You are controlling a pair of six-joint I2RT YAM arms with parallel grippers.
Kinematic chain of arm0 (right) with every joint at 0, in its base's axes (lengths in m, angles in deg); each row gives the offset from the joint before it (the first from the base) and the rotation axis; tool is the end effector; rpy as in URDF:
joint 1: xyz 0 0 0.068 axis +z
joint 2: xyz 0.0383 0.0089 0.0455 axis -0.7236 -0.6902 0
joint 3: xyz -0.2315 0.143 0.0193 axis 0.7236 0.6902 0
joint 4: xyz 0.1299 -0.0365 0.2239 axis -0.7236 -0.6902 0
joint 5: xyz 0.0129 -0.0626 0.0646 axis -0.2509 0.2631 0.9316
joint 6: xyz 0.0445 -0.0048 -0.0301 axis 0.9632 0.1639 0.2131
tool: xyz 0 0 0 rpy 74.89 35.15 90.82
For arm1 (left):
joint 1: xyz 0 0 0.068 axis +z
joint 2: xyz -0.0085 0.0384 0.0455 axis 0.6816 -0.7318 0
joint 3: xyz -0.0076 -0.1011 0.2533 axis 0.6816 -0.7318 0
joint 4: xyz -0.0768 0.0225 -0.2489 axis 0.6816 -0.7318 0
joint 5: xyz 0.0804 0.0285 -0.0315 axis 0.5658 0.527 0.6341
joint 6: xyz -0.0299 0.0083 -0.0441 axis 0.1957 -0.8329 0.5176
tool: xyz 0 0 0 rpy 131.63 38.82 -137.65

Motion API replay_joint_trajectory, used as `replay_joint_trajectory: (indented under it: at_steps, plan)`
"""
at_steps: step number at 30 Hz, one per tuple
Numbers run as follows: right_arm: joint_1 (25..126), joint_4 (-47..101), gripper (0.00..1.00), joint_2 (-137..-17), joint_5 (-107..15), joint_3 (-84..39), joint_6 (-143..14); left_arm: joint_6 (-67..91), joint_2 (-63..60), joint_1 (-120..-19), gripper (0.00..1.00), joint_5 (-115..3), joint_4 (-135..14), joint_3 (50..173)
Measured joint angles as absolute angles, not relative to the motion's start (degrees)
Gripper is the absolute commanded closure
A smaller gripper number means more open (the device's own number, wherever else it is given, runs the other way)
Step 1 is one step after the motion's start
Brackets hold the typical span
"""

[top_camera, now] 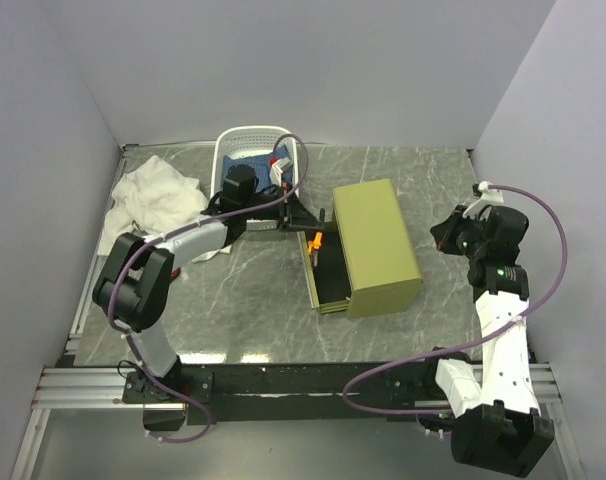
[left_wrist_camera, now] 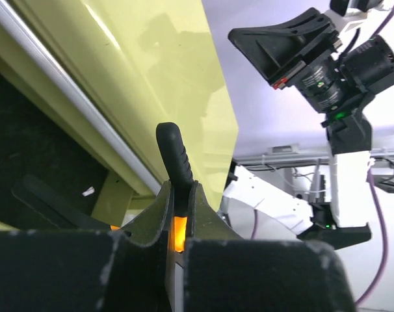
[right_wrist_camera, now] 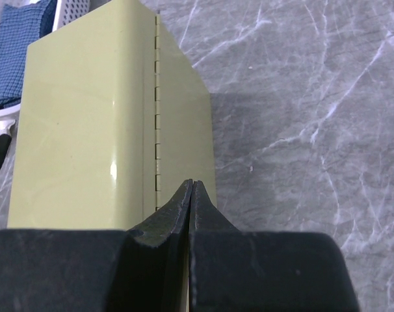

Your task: Sort the tools into containers

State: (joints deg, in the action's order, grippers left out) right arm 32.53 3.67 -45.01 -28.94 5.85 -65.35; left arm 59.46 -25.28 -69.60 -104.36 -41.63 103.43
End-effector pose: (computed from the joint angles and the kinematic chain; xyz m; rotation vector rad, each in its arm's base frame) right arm 0.1882 -0.0307 0.3183 0.0694 1.9930 0.3564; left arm 0.3325 -0.2000 0.2604 0.2502 2.1552 -1.8467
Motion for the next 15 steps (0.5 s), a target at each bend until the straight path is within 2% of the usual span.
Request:
replay_joint_trajectory:
  at_steps: [7,8,10,11,12,14,15]
  plan:
    - [31.5,2.9,1.0,-45.0,-29.3,5.8,-65.6,66.5,-30.2,-70.4,0.99,-105.1,-32.8,103.5]
    - [31.4,2.8,1.0,-45.0,-29.4,5.8,-65.7,66.7,-30.8,-70.5,0.96,-105.1,-32.7,103.5]
    - [31.3,2.6,1.0,-45.0,-29.4,5.8,-65.8,66.5,-32.6,-71.0,0.85,-105.0,-33.8,104.1]
    - [31.2,2.6,1.0,-45.1,-29.4,5.8,-65.8,66.0,-33.5,-71.4,0.67,-104.8,-34.9,104.7]
    - [31.2,2.6,1.0,-45.1,-29.4,5.8,-65.8,65.0,-34.3,-72.0,0.58,-104.4,-36.8,105.5]
    - [31.0,2.6,1.0,-45.2,-29.4,5.8,-65.8,63.2,-35.0,-73.0,0.47,-103.7,-39.8,106.6]
    - [31.0,2.6,1.0,-45.2,-29.4,5.8,-65.8,62.5,-35.0,-73.5,0.46,-103.5,-41.6,107.0]
